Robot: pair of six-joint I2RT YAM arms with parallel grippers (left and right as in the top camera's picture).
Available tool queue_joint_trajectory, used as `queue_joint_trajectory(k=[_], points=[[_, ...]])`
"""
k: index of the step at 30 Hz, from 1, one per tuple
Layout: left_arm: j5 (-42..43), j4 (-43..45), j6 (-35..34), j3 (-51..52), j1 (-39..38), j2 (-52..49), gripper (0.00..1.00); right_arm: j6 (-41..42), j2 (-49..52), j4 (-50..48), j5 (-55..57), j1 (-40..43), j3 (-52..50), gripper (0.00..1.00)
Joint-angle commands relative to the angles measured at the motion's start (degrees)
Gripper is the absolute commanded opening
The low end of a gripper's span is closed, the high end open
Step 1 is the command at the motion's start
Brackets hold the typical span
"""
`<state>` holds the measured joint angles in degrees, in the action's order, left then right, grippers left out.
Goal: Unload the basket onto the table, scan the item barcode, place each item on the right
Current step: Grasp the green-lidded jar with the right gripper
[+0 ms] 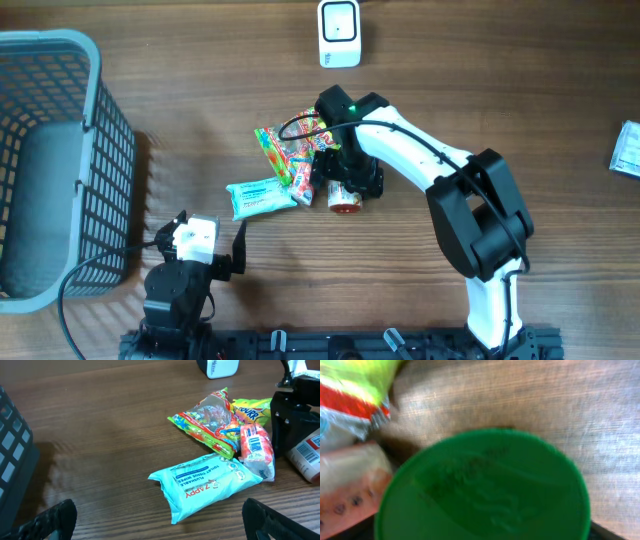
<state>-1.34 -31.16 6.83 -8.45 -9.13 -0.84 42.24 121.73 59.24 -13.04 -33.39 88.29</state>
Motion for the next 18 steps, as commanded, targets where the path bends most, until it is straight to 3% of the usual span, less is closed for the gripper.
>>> queue_joint_trajectory(k=[1, 7, 9, 11, 16, 18], points=[[0.9, -0.15, 0.46, -0.02, 0.35, 0.35, 1.0, -0.26, 0.7, -0.55, 4.46, 2.16, -0.66, 0.82], [0.9, -0.15, 0.46, -0.02, 0.35, 0.35, 1.0, 1.14, 0.7, -1.88, 7.32, 3.85, -0.66, 0.8], [0.9, -0.15, 0.46, -0.02, 0.35, 0.35, 1.0, 1.51, 0.7, -2.93, 7.48, 3.85, -0.66, 0.93], [0.9, -0.17, 0.46, -0.02, 0.35, 0.35, 1.0, 1.79, 0.7, -4.72, 6.25, 3.85, -0.66, 0.96], [0.9, -0.15, 0.46, -0.02, 0.35, 0.35, 1.0, -10.27, 0.68, -10.1, 1.31, 3.85, -0.55, 0.95], [0.9, -0.17, 0.46, -0.02, 0.35, 0.35, 1.0, -10.8, 0.63, -9.22, 1.16, 3.85, -0.37, 0.95]])
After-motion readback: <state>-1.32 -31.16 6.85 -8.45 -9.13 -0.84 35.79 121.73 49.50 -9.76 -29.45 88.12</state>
